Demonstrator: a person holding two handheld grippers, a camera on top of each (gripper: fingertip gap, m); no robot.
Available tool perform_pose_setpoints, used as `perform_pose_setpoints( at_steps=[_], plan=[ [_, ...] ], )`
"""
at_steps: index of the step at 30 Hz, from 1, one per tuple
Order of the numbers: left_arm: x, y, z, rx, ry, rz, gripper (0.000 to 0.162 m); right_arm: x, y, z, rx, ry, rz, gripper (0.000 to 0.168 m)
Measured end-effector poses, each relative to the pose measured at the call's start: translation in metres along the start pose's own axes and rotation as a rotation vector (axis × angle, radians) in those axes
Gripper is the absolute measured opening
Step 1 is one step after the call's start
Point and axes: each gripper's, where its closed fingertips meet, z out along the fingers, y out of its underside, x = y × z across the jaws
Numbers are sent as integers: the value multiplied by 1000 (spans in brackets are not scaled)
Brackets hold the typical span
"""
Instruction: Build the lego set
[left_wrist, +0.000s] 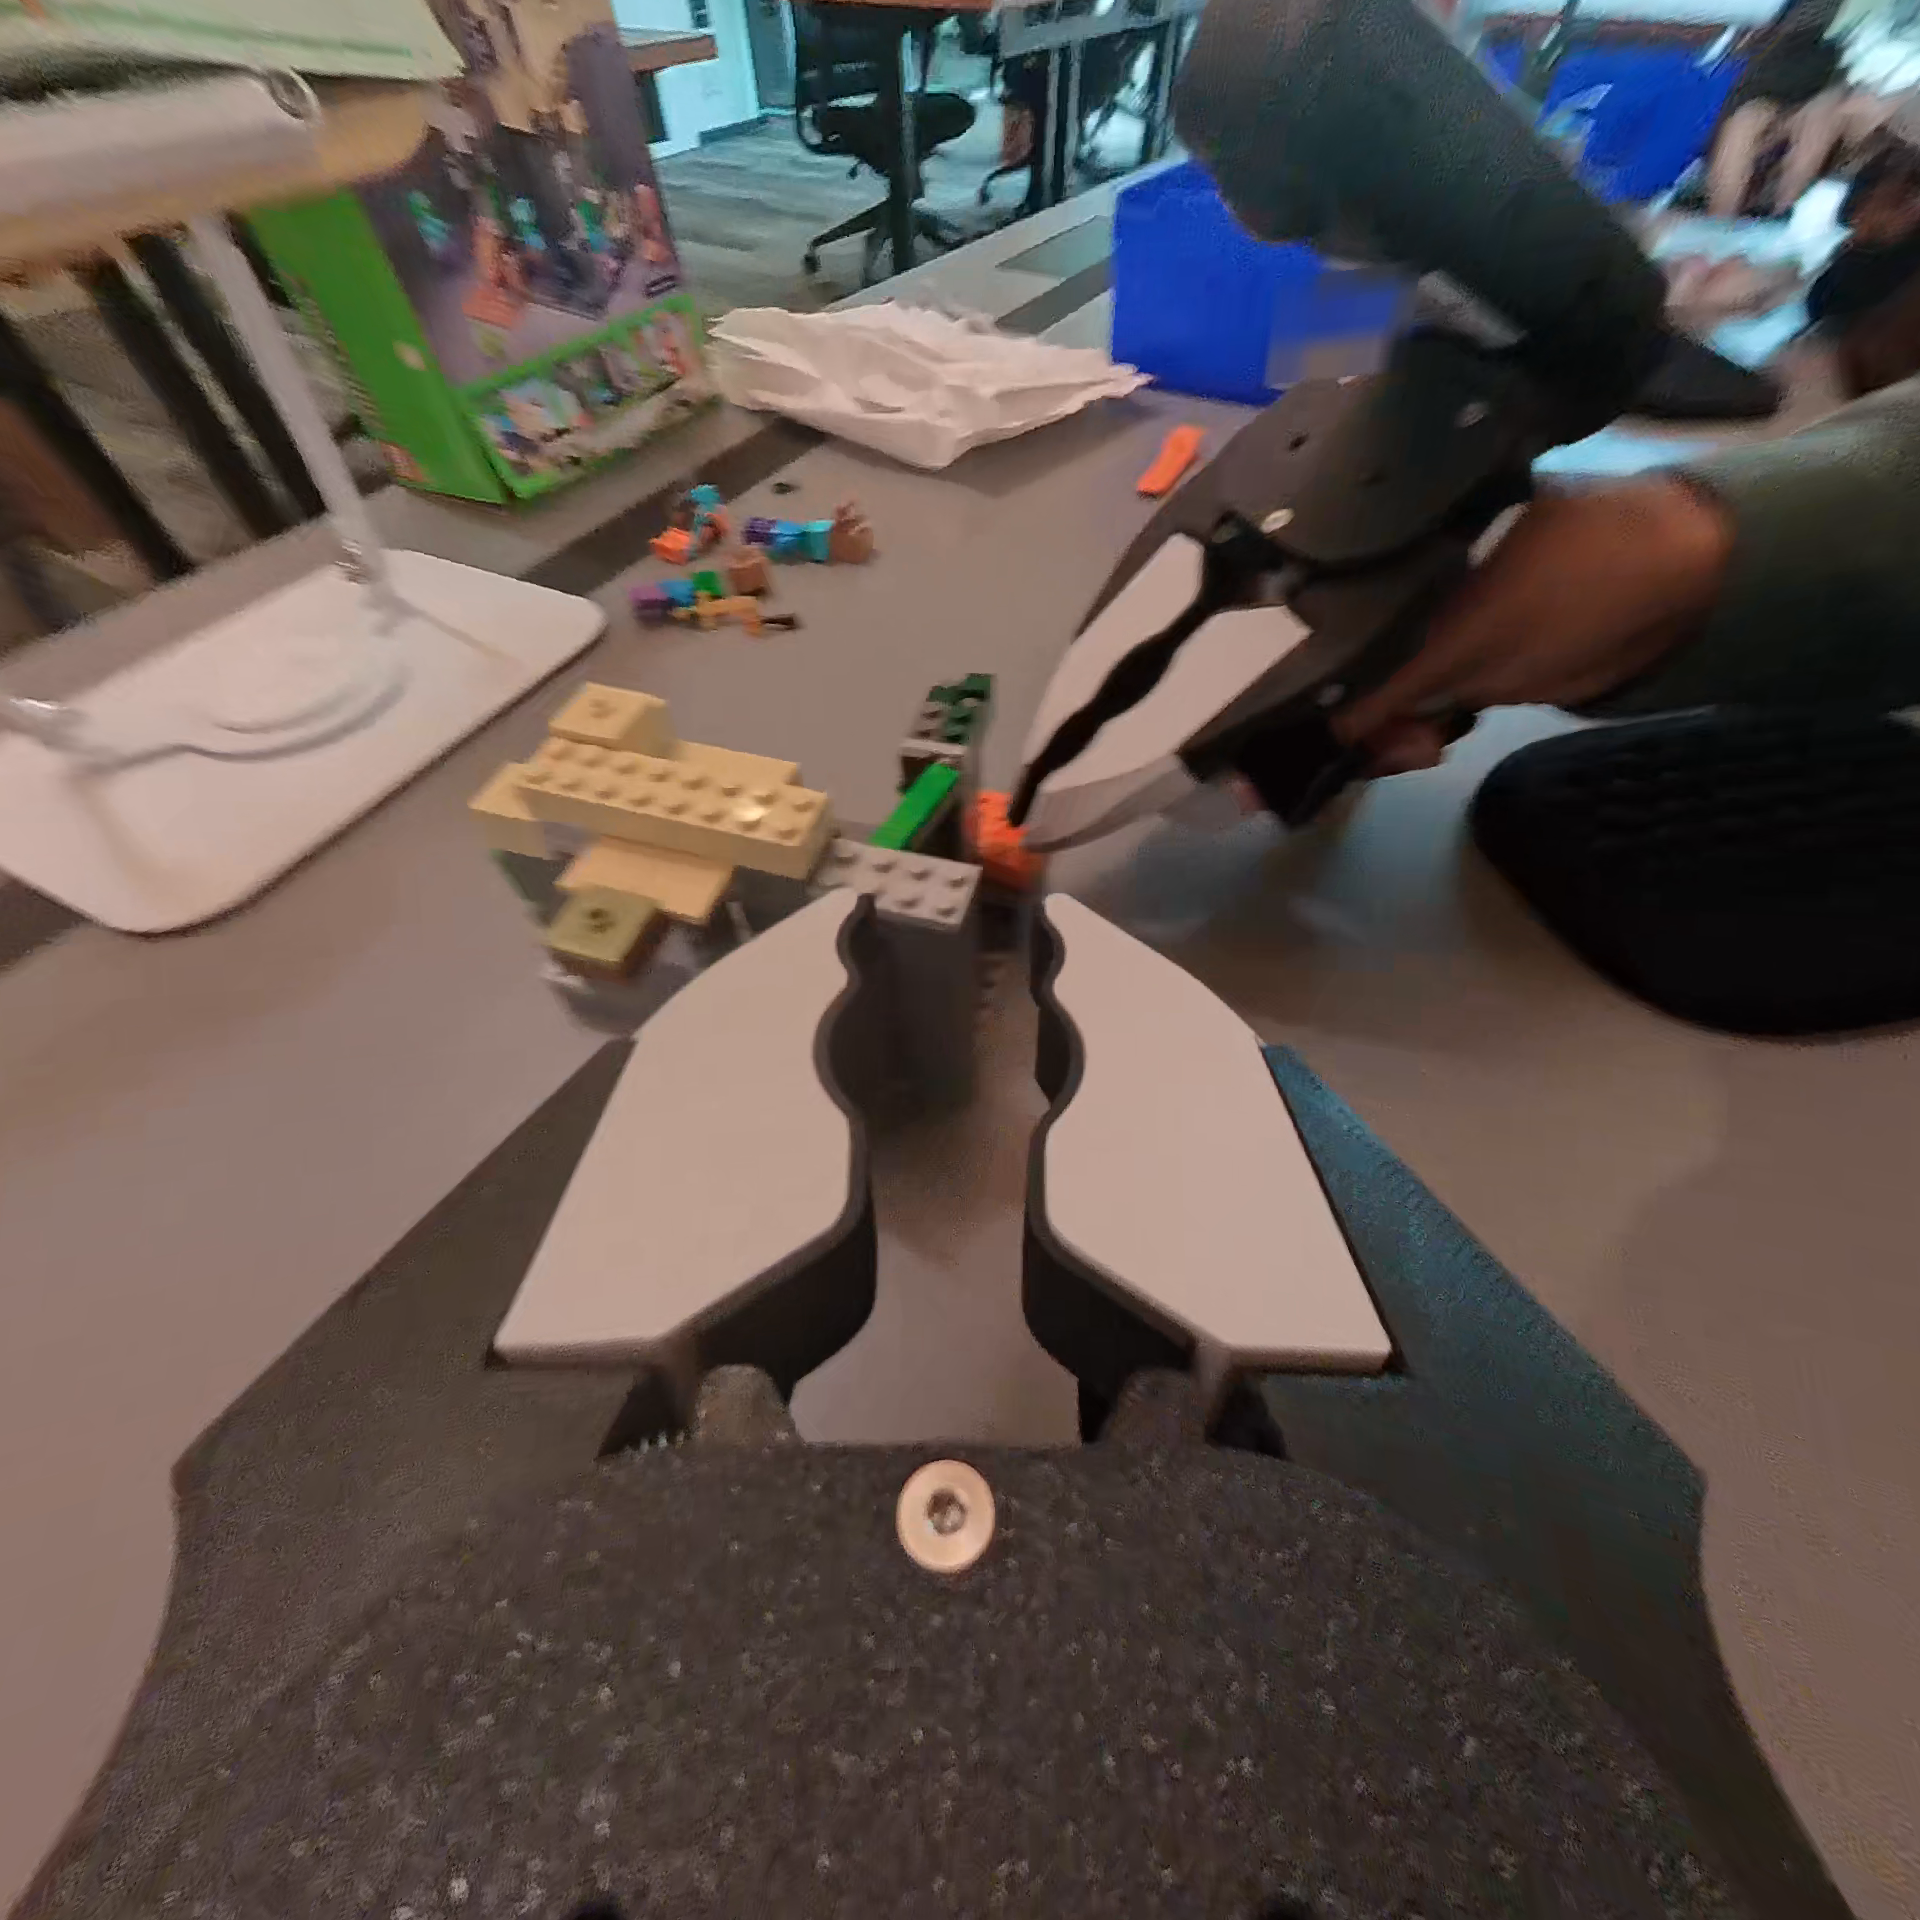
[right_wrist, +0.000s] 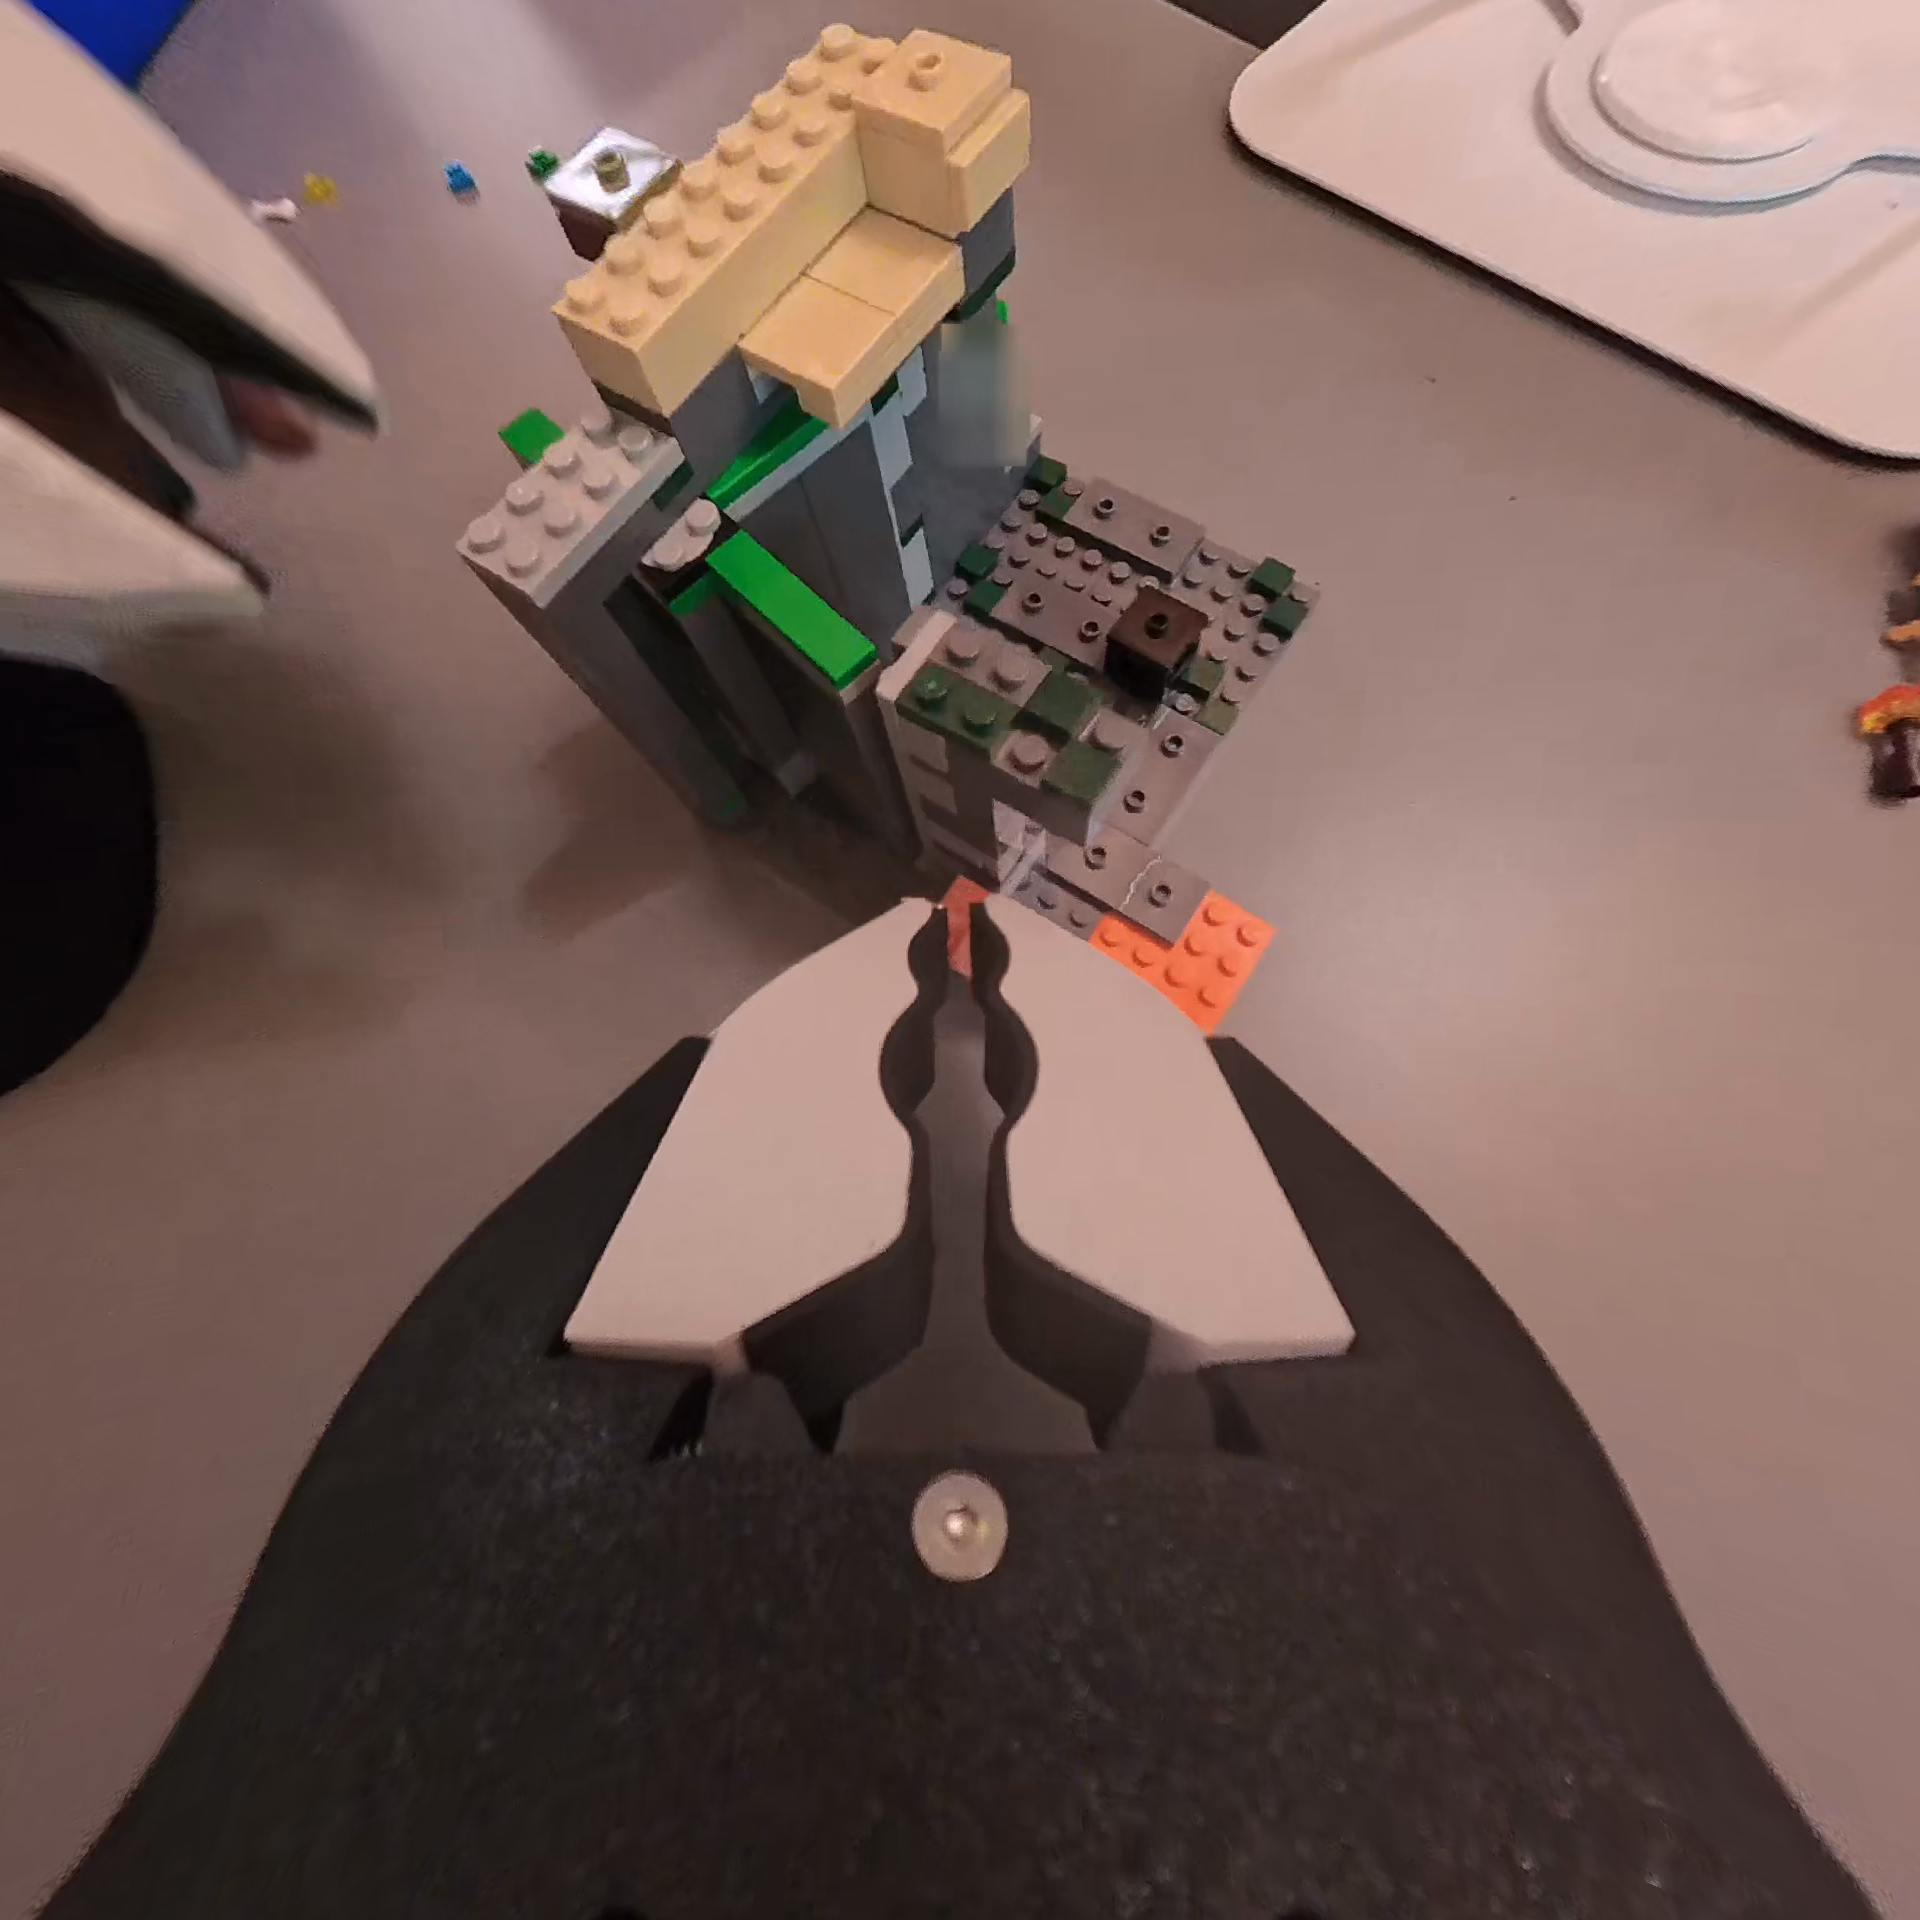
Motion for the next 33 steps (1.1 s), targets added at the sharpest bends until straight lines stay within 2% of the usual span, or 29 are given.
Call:
perform_pose_setpoints(
  at_steps=[4,7,12,15,19,25,33],
  plan=[
    [-17,11,7,-89,-68,180,41,-1,5,2,-14,33,-6,17],
    [-14,19,17,-133,-42,199,46,-4,4,2,-6,74,-54,19],
    [-10,25,28,-148,-64,234,44,-2,7,6,-26,140,-116,23],
    [-7,24,28,-138,-70,232,35,4,7,5,-33,146,-127,19],
    [0,23,28,-125,-52,217,33,11,8,4,-54,121,-149,14],
    [18,20,34,-126,-8,193,33,20,6,-2,-79,37,-135,12],
    [41,16,44,-127,44,202,35,34,2,-9,-114,-50,-56,0]
  ],
)
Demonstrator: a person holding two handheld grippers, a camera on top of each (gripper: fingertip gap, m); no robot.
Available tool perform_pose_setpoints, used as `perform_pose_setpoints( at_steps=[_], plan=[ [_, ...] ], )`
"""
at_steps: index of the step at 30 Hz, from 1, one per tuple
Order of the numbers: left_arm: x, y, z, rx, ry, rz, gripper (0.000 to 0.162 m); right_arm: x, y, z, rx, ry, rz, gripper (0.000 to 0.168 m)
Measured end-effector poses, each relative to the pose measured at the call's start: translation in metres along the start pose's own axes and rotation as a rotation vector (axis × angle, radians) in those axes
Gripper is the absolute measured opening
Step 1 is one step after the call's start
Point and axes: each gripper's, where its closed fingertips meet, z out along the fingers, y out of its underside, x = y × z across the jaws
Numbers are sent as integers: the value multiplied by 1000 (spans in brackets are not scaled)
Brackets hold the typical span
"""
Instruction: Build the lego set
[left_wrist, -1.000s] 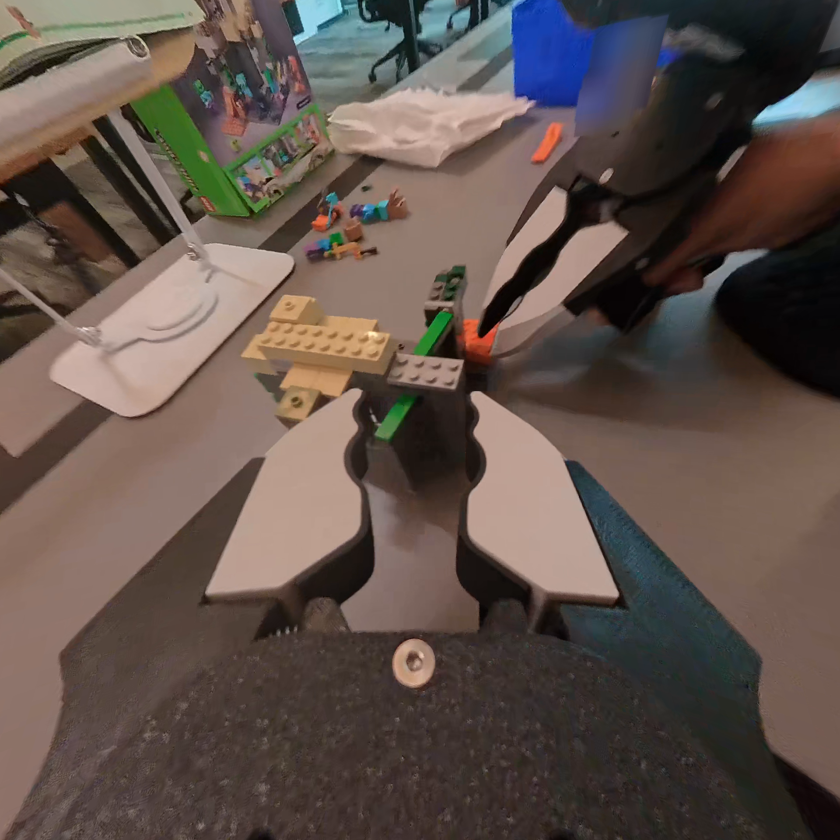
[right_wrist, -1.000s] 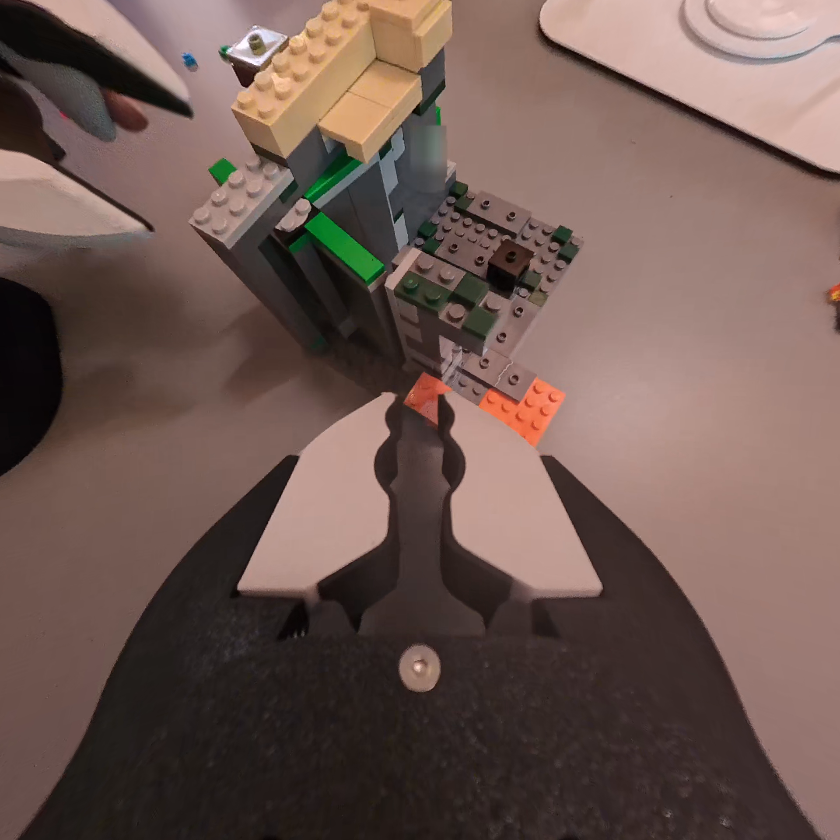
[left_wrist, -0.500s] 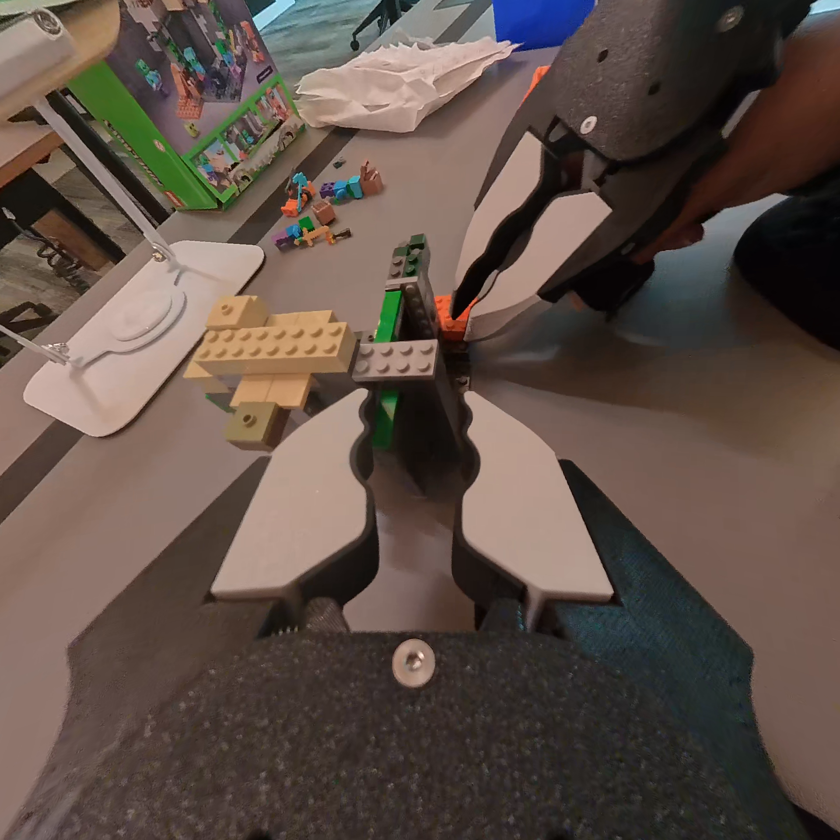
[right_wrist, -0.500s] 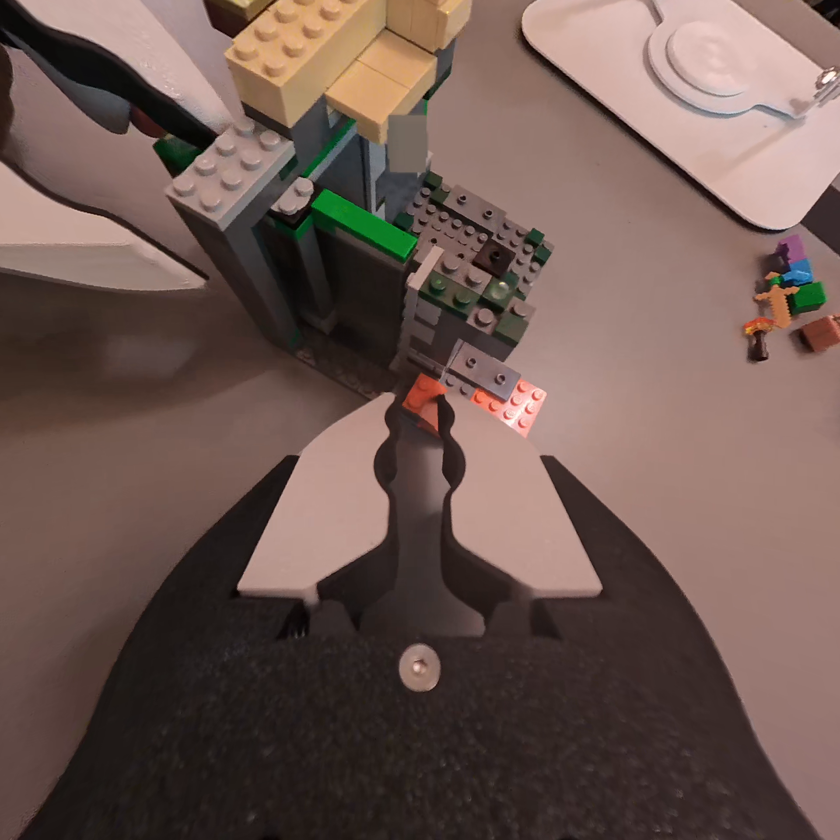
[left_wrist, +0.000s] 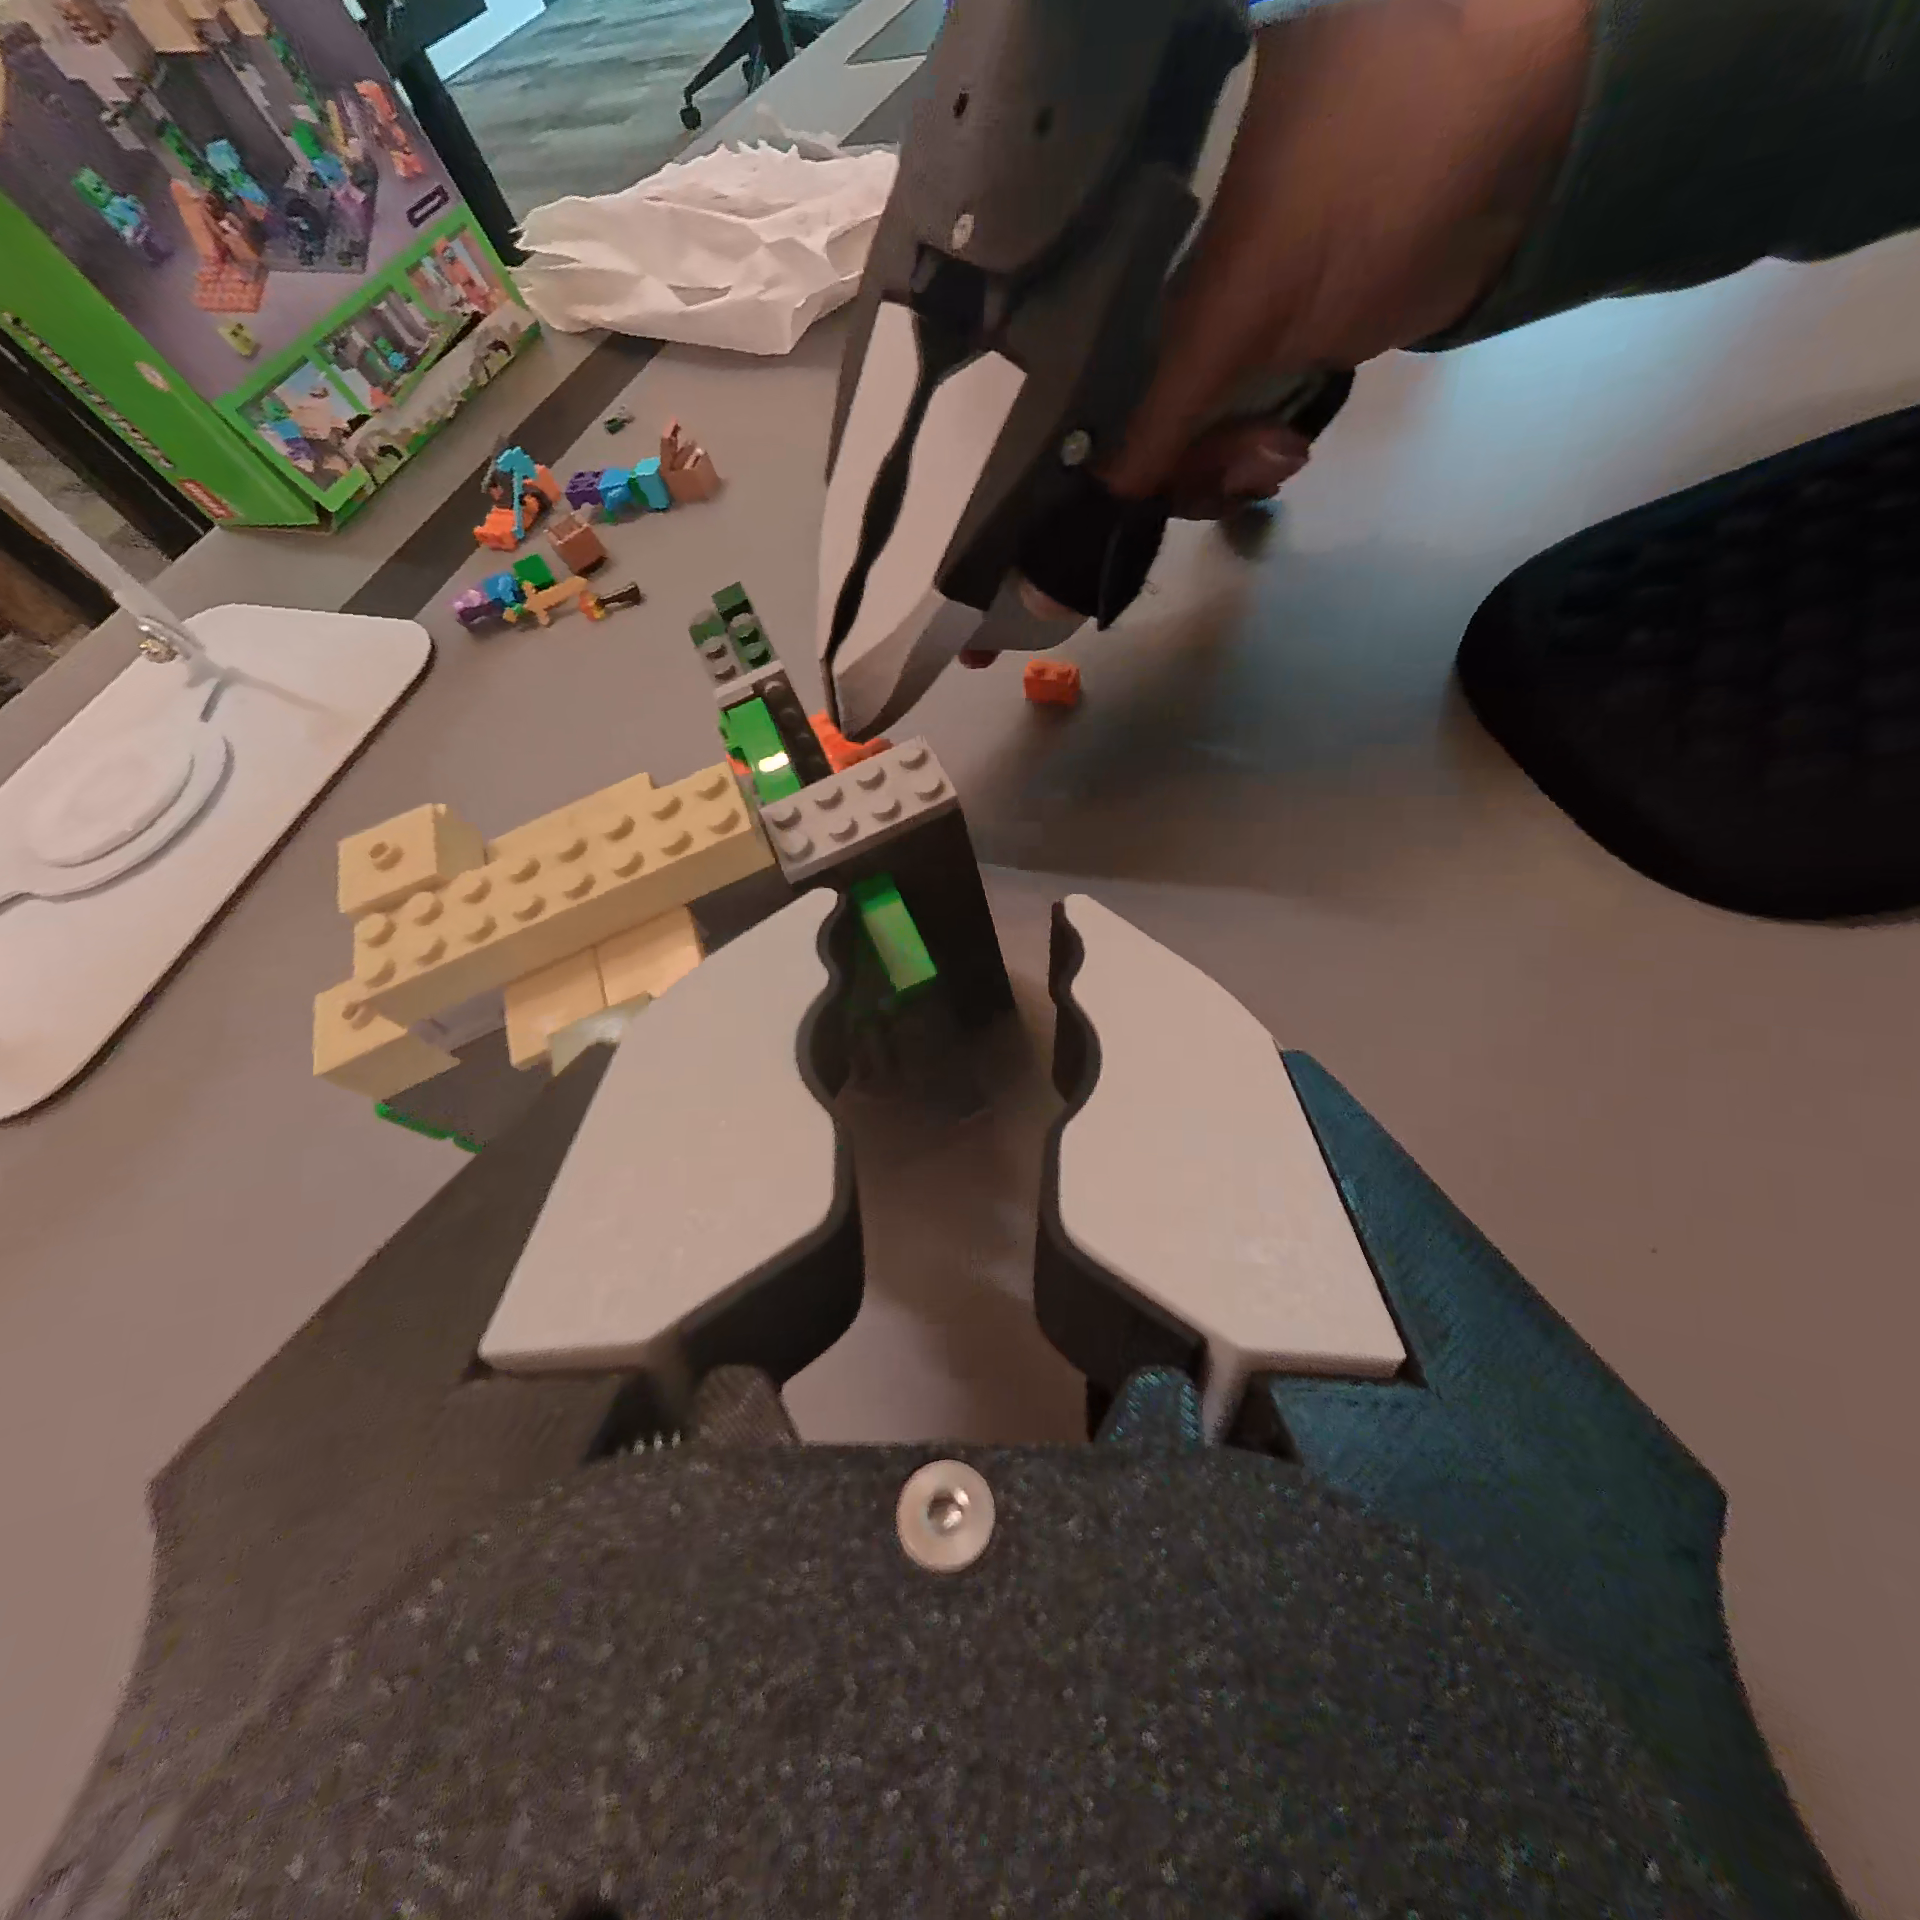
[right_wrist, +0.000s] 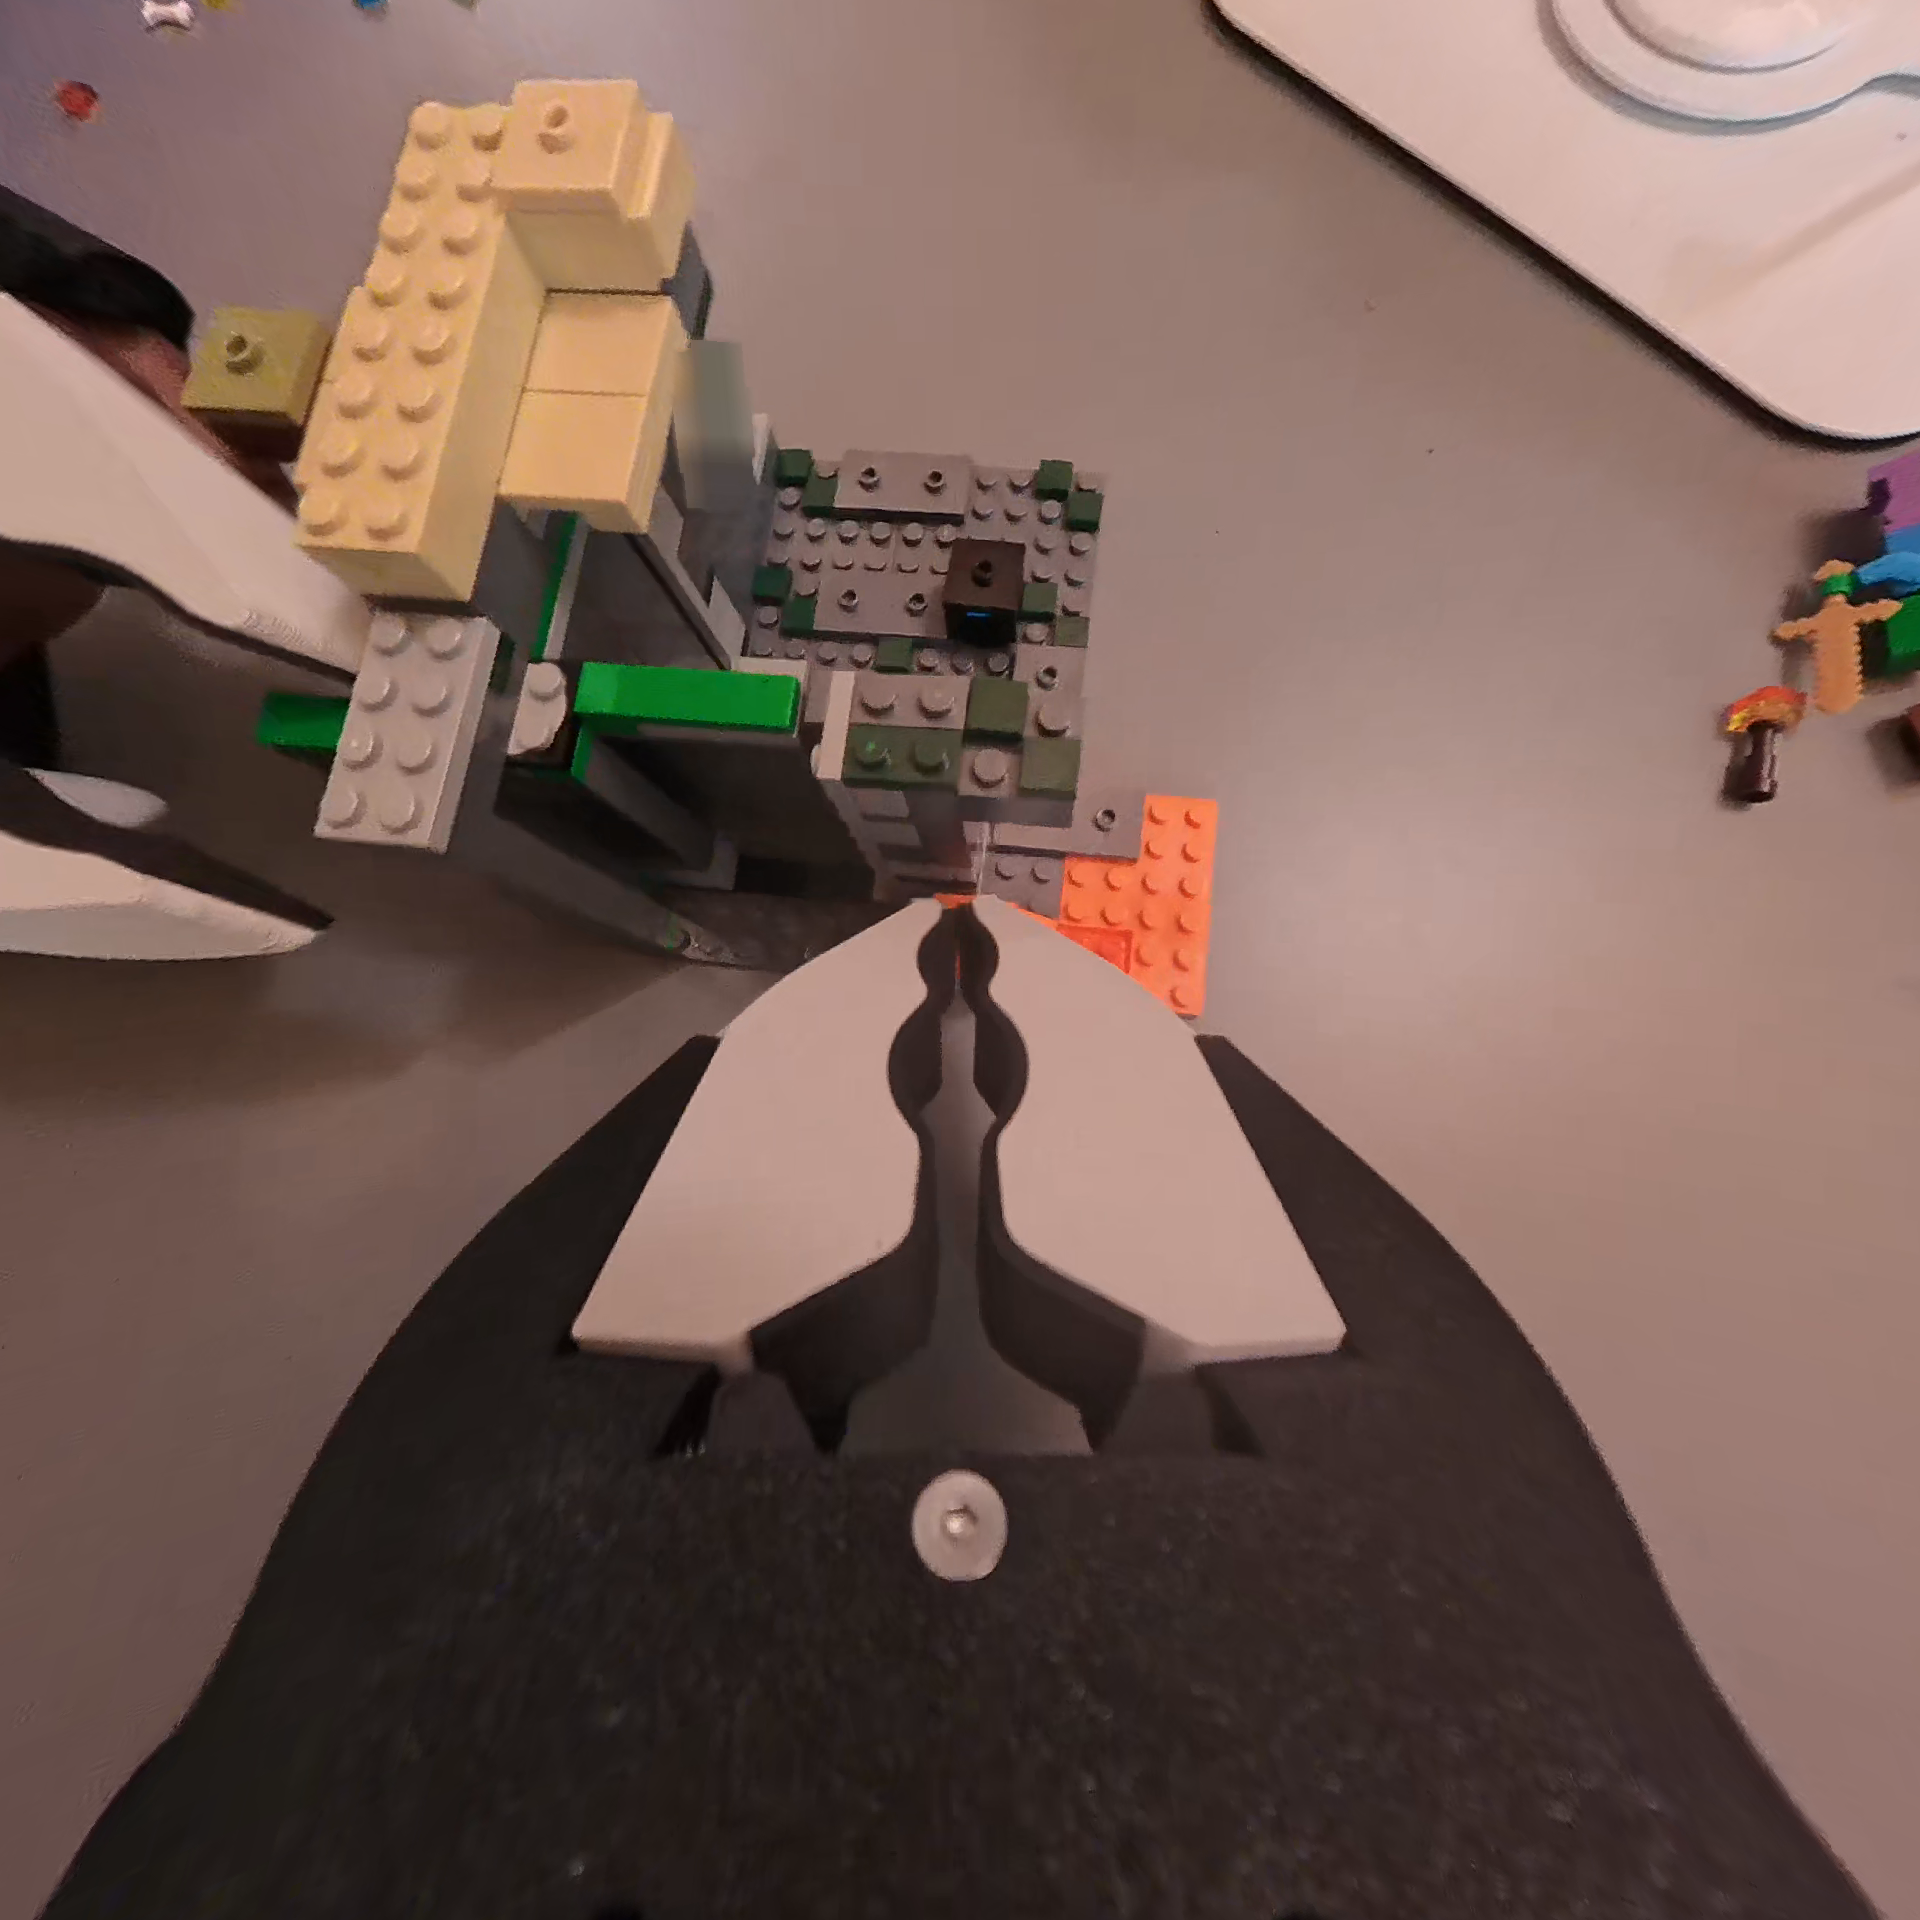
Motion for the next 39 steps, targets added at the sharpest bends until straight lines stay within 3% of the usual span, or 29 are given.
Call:
perform_pose_setpoints(
  at_steps=[14,22,30,39],
  plan=[
    [3,-2,3,24,20,4,36,3,4,6,-122,16,-80,0],
    [2,-2,3,26,19,7,36,4,2,8,-188,-71,-5,0],
    [1,-2,3,22,13,12,35,4,1,11,-316,-91,-70,0],
    [1,-2,3,23,13,12,36,4,2,11,-303,-115,-62,0]
  ],
)
